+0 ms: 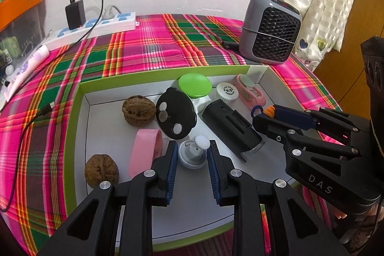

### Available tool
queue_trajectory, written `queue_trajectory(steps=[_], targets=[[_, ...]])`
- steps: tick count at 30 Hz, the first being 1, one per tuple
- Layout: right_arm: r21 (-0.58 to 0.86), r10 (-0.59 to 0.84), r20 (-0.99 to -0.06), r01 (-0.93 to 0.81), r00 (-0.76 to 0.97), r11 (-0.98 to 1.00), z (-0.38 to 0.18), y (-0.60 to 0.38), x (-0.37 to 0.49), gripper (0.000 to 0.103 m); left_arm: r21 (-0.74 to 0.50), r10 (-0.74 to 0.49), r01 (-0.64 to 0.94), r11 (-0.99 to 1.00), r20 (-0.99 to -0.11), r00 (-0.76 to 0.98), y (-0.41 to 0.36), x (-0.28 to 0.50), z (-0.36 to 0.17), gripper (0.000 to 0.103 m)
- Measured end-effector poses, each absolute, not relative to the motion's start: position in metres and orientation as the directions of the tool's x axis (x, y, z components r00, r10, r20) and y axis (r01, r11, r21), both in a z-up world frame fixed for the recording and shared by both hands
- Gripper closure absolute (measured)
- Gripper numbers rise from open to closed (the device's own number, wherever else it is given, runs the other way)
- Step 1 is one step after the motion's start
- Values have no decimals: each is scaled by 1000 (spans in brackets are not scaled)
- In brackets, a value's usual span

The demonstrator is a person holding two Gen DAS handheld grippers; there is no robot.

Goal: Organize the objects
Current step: 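Lower the egg toy into the box and open the left gripper while the right gripper releases the blue-orange toy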

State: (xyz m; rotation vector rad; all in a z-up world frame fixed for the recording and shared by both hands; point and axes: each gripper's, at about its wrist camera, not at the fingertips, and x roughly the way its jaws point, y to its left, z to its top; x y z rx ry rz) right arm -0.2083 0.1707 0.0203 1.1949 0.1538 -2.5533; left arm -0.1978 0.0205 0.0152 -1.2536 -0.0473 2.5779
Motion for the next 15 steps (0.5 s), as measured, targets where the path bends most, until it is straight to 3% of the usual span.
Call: queue_trajectory(steps=[13,15], targets=[[36,-236,-763,324,-602,-945,19,170,-210,74,-145,256,-229,-963,-768,-587,20,-198,15,79],[42,-240,-762,324,-602,-945,19,170,-210,74,-133,247,-230,-964,-768,-591,21,-197,16,74]])
